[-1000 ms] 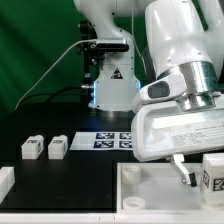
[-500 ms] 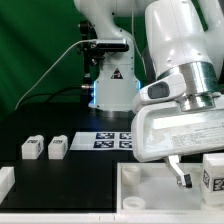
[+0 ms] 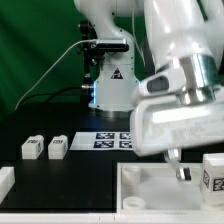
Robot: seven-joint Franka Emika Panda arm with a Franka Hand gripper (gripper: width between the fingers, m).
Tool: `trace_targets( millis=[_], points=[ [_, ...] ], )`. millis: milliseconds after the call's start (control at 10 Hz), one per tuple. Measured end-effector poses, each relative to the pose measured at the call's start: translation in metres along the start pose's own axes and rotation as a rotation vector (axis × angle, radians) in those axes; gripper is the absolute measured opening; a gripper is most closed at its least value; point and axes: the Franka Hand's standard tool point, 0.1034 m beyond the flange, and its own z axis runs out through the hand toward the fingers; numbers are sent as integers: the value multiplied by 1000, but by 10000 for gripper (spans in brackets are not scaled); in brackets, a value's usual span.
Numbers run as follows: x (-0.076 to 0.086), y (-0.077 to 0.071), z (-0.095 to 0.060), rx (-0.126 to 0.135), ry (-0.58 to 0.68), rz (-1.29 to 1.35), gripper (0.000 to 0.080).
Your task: Assemble one leg
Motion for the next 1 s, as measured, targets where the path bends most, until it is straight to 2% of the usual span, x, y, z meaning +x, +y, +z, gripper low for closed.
trace_targets(
  millis=[100, 200, 300, 500, 700, 800, 1000],
  points=[
    [11, 2, -7, 1, 0, -1, 649],
    [14, 6, -6, -1, -1, 3, 649],
    [9, 2, -3, 23, -83, 17, 649],
    [10, -1, 4, 63, -280, 48, 649],
    [9, -2, 7, 74, -522, 80, 649],
    [7, -4, 10, 89, -611, 70, 649],
    [11, 0, 15, 87, -590, 72, 649]
  ],
)
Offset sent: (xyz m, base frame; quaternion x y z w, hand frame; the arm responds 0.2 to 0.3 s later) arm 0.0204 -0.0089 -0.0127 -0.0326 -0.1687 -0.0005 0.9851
